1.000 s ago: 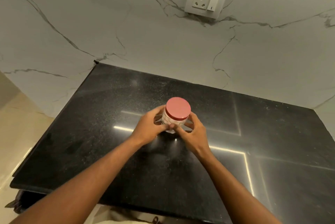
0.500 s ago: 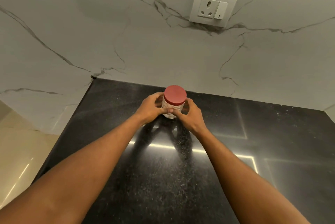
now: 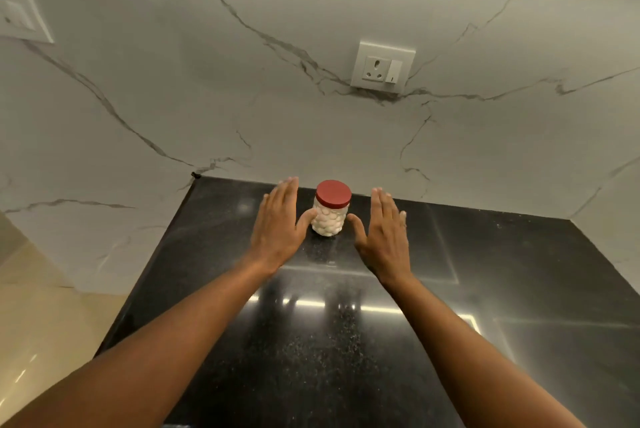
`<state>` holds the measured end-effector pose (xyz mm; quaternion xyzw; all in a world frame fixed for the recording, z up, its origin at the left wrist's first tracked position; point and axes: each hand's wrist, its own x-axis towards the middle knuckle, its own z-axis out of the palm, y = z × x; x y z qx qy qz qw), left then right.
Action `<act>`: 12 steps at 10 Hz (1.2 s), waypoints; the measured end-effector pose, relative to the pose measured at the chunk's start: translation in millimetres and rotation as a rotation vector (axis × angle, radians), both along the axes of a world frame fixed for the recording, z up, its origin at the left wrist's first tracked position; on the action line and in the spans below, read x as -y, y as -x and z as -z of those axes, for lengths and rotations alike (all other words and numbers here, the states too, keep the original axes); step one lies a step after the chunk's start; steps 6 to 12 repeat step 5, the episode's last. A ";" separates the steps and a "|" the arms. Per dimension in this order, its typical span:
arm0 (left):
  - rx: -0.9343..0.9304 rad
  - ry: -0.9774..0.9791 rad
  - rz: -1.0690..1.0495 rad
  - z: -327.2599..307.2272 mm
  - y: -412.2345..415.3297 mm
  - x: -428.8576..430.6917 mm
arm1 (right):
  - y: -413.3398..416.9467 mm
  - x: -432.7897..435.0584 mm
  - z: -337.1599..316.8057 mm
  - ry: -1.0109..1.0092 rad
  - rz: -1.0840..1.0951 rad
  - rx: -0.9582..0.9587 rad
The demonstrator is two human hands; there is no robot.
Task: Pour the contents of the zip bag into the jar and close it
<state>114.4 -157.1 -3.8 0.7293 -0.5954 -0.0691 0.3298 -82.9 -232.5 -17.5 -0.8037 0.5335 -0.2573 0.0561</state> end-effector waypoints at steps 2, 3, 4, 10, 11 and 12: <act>0.344 0.289 -0.078 -82.2 26.4 -65.9 | 32.6 -55.1 -83.6 0.337 -0.060 -0.011; 0.468 0.442 -0.124 -140.2 37.2 -96.7 | 48.0 -80.4 -137.5 0.511 -0.084 0.001; 0.537 0.545 -0.164 -207.6 45.4 -125.1 | 54.3 -106.6 -197.5 0.609 -0.109 0.025; 0.564 0.587 -0.184 -265.0 52.3 -148.6 | 57.9 -129.3 -248.4 0.705 -0.082 0.067; 0.564 0.587 -0.184 -265.0 52.3 -148.6 | 57.9 -129.3 -248.4 0.705 -0.082 0.067; 0.564 0.587 -0.184 -265.0 52.3 -148.6 | 57.9 -129.3 -248.4 0.705 -0.082 0.067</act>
